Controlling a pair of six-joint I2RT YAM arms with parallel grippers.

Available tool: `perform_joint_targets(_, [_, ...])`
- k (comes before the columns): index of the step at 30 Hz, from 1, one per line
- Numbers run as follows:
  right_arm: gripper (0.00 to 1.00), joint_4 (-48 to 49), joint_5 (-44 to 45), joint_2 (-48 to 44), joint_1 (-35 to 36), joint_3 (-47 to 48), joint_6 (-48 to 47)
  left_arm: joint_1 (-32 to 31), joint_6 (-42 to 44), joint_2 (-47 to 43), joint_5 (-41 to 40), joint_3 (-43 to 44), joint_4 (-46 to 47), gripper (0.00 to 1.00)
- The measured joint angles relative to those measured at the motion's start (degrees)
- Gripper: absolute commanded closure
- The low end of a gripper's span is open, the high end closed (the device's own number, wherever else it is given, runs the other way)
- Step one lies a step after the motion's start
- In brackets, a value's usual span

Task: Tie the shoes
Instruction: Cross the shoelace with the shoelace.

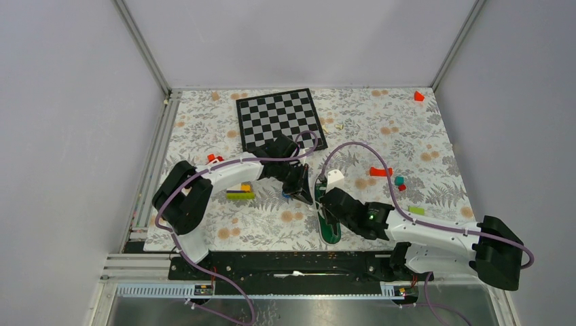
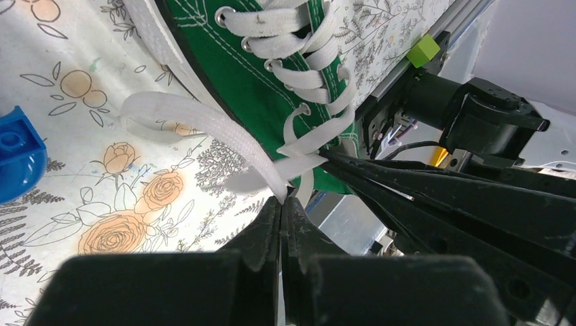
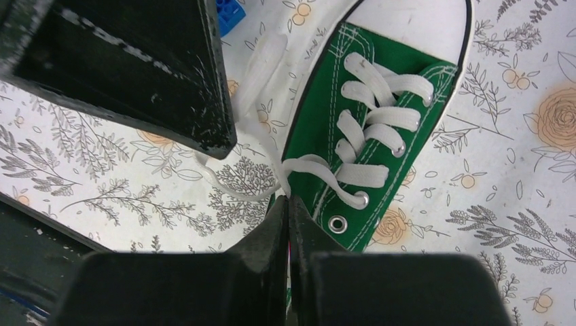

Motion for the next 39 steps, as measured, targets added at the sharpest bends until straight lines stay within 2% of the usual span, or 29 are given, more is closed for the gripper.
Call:
perform_joint_targets(18, [1.00, -0.04, 4.48, 1.49, -1.36, -0.74, 0.81, 0.00, 0.24, 0.00, 0.02, 1.05, -1.46, 1.00])
perform_joint_targets(27, [1.00, 2.75, 5.29, 4.85, -2.14, -0.22, -2.64, -0.07, 0.15, -0.87, 0.11, 1.03, -1.44, 1.00])
perform_joint_targets(39, [0.88, 10.56, 7.19, 1.90, -2.21, -4.00, -12.66, -0.13, -0.09, -2.89, 0.46, 0.17, -0.81, 1.00])
